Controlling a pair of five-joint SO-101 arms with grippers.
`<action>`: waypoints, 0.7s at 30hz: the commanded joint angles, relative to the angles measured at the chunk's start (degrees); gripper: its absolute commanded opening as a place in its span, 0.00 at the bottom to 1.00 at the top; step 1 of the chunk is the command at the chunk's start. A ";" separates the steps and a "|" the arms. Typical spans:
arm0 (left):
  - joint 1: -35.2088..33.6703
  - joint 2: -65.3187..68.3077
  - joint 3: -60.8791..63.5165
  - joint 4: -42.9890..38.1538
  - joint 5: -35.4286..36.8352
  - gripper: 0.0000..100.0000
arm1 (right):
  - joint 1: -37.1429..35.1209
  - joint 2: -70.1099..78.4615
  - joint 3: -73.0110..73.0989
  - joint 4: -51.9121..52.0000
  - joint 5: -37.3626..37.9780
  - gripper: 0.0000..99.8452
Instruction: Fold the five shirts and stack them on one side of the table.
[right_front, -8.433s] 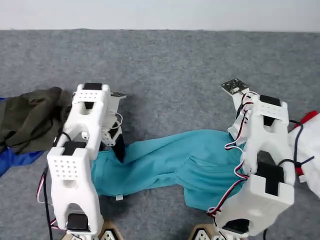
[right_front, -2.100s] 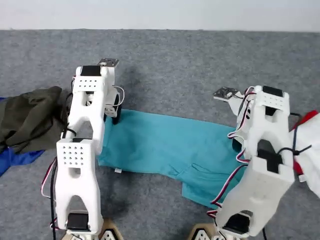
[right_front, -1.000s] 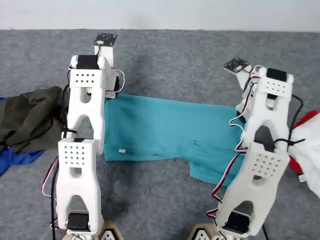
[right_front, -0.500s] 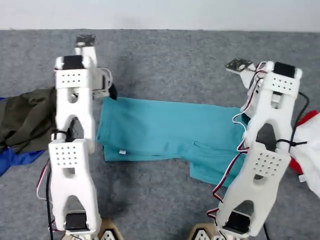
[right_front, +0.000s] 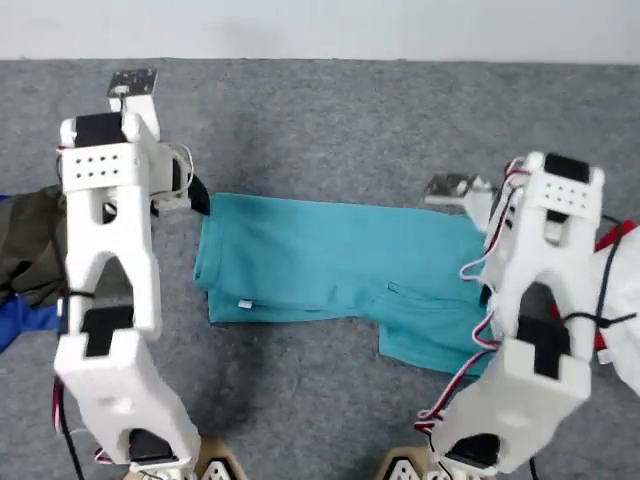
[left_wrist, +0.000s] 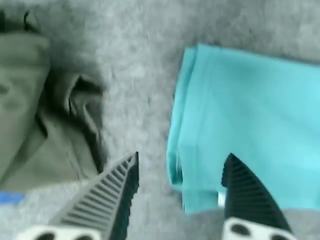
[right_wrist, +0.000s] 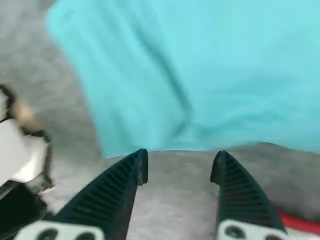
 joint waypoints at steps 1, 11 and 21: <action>-0.26 -8.70 6.46 1.76 -0.53 0.26 | -0.13 -3.03 3.78 -1.54 1.49 0.21; -0.26 -11.43 8.84 1.76 -0.26 0.26 | 0.13 5.76 4.04 -0.84 1.23 0.21; -0.26 -11.43 8.84 1.76 -0.09 0.26 | 0.48 10.33 0.79 -1.89 1.32 0.10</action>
